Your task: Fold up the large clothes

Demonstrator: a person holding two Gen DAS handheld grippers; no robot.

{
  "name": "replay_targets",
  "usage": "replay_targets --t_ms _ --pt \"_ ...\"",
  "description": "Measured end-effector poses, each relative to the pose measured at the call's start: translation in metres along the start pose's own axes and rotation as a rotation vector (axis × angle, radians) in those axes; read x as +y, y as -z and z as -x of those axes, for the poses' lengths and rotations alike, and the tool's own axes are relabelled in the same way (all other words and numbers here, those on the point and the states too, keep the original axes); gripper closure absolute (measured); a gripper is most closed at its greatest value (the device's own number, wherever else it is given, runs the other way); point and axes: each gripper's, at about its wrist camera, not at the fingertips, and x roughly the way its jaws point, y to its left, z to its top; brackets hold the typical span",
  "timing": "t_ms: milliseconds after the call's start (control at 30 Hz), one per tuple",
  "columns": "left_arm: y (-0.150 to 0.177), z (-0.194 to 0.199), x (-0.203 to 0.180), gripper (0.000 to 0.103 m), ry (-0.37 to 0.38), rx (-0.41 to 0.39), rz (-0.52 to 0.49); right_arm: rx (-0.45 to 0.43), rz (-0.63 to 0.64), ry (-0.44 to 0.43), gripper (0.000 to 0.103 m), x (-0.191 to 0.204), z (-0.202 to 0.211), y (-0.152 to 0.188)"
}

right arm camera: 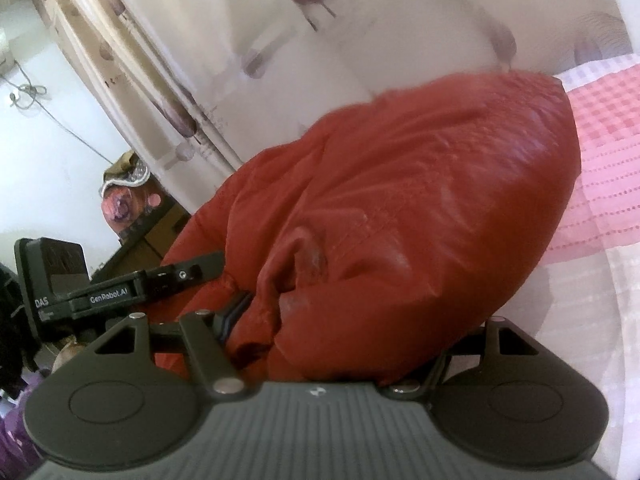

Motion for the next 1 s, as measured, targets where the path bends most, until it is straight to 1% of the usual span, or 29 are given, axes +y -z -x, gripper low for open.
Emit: replay_targets --t_ms 100,133,167,200,300,367,500,733,900,1000 --pt "0.010 -0.001 0.005 0.014 -0.017 -0.015 0.014 0.006 0.035 0.022 0.031 -0.001 -0.004 0.004" --pt "0.014 0.000 0.006 0.009 -0.026 -0.030 0.011 0.006 0.041 0.025 0.030 -0.001 -0.005 0.007" --pt "0.019 0.001 0.007 0.001 -0.045 -0.052 -0.004 0.004 0.056 0.032 0.028 -0.001 -0.006 0.009" --pt "0.023 0.002 0.006 0.000 -0.073 -0.066 -0.015 0.002 0.073 0.039 0.026 0.000 -0.007 0.011" --pt "0.031 0.008 0.008 0.000 -0.090 -0.108 -0.013 -0.010 0.125 0.057 0.021 0.005 -0.010 0.017" --pt "0.036 0.012 0.011 0.000 -0.093 -0.130 0.007 -0.020 0.125 0.060 0.018 0.004 -0.011 0.021" --pt "0.040 0.019 0.009 0.000 -0.114 -0.142 0.042 -0.028 0.140 0.065 0.014 0.004 -0.011 0.026" --pt "0.037 0.030 -0.010 0.000 -0.223 -0.135 -0.009 -0.025 0.128 0.058 0.011 0.000 -0.010 0.026" --pt "0.036 0.035 -0.030 0.000 -0.328 -0.148 -0.090 -0.024 0.102 0.043 0.009 -0.004 -0.006 0.024" --pt "0.036 0.038 -0.042 0.000 -0.391 -0.157 -0.121 -0.034 0.100 0.045 0.009 -0.003 0.000 0.024"
